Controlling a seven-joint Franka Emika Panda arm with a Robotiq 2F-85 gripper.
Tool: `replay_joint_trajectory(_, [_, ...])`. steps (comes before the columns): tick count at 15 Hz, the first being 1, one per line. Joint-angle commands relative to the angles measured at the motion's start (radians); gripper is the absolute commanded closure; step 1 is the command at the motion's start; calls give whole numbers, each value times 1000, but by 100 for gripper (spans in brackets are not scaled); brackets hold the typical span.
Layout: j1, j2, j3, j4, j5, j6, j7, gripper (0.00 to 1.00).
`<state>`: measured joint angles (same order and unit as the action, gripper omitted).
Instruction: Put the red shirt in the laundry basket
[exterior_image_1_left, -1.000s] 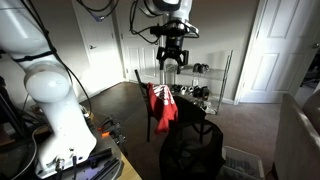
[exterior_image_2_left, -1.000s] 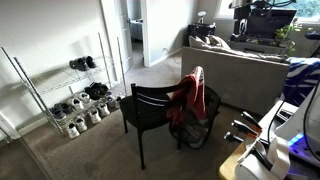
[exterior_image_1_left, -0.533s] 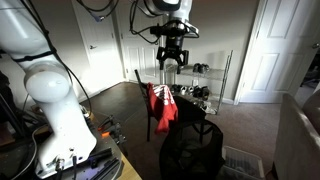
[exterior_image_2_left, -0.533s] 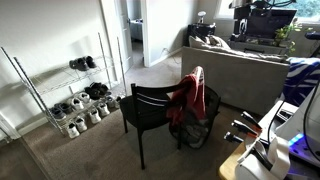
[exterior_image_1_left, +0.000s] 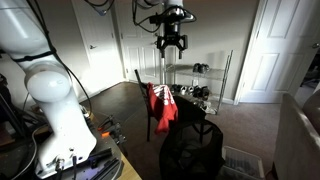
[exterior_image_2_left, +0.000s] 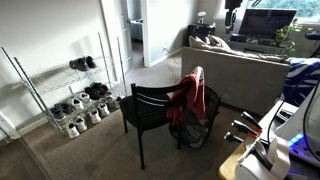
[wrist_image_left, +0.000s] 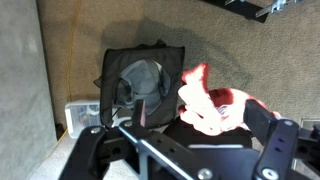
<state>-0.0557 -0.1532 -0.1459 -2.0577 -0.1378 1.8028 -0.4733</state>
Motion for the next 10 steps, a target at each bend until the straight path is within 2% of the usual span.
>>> replay_joint_trajectory(1, [28, 2, 54, 48, -59, 5, -16, 0])
replay_joint_trajectory(4, [51, 1, 86, 57, -126, 13, -53, 0])
replay_joint_trajectory(10, [45, -26, 65, 5, -255, 54, -329, 0])
